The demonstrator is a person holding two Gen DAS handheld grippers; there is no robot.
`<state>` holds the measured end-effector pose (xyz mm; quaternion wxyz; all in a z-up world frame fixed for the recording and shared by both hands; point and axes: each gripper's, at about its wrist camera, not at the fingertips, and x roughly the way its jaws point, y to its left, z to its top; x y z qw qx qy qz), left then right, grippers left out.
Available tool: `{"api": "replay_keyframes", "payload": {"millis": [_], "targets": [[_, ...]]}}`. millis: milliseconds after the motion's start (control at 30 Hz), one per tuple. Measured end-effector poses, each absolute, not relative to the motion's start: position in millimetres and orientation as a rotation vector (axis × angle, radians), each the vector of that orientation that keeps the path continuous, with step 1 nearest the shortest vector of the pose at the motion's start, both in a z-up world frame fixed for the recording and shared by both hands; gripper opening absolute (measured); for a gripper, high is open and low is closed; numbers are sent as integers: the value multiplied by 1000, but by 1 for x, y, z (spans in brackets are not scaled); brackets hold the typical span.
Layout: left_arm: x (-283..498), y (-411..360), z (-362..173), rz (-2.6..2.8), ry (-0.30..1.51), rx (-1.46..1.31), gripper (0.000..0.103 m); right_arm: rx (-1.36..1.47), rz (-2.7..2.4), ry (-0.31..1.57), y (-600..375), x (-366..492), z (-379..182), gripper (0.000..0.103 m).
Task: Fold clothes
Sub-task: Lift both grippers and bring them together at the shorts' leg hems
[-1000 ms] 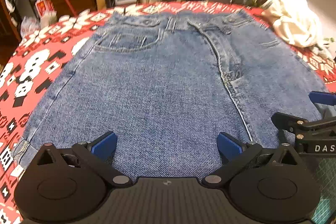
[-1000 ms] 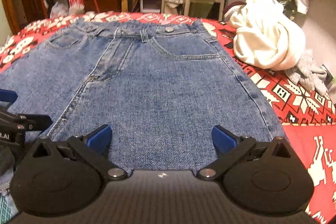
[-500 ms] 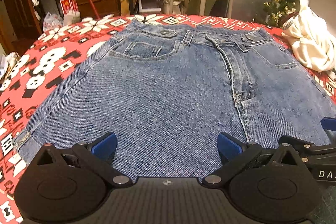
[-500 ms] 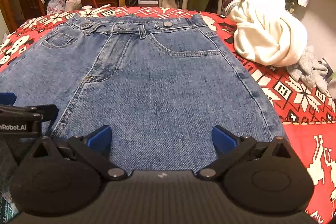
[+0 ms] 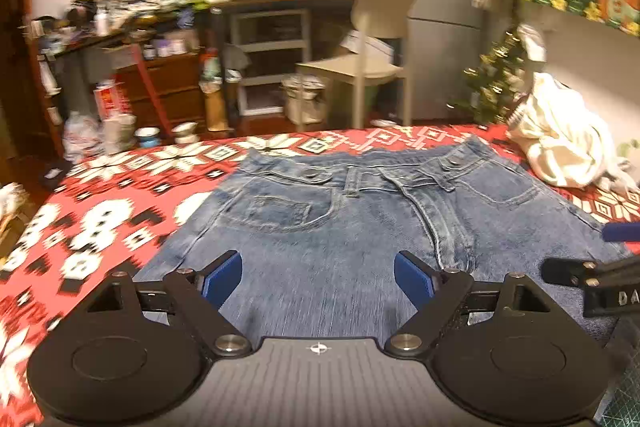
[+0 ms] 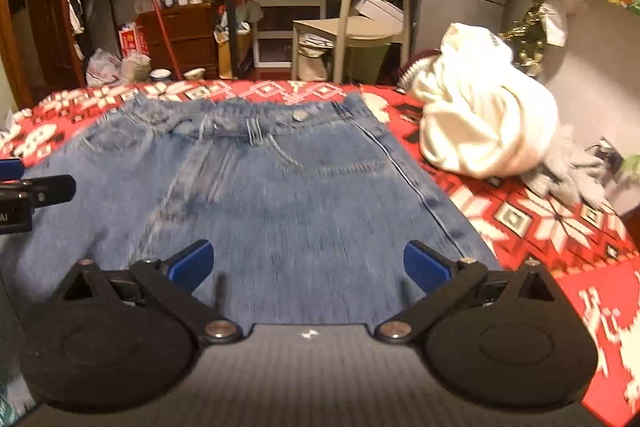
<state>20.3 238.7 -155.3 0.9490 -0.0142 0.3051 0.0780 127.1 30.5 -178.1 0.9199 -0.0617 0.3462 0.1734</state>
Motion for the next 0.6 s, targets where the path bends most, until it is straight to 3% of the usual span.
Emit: {"api": "replay_keyframes", "payload": {"millis": [100,167,233,267,333,600], "targets": [[46,250,-163,132,662,-24,60,-135,370,726,40,148,-179,102],[57,252,-169,122,699,-15,33,-152,384,732,47,159,-182,101],[62,255,-174,99,711,-34,20,-161,404,743,52,168,-186,93],[65,254,-177,88,711,-34,16,-166,410,753,54,172,-189,84],[68,253,-180,77,707,-10,15,-178,409,771,56,176,-196,75],[64,255,-181,60,722,19,14,-212,408,759,48,162,-201,74]]}}
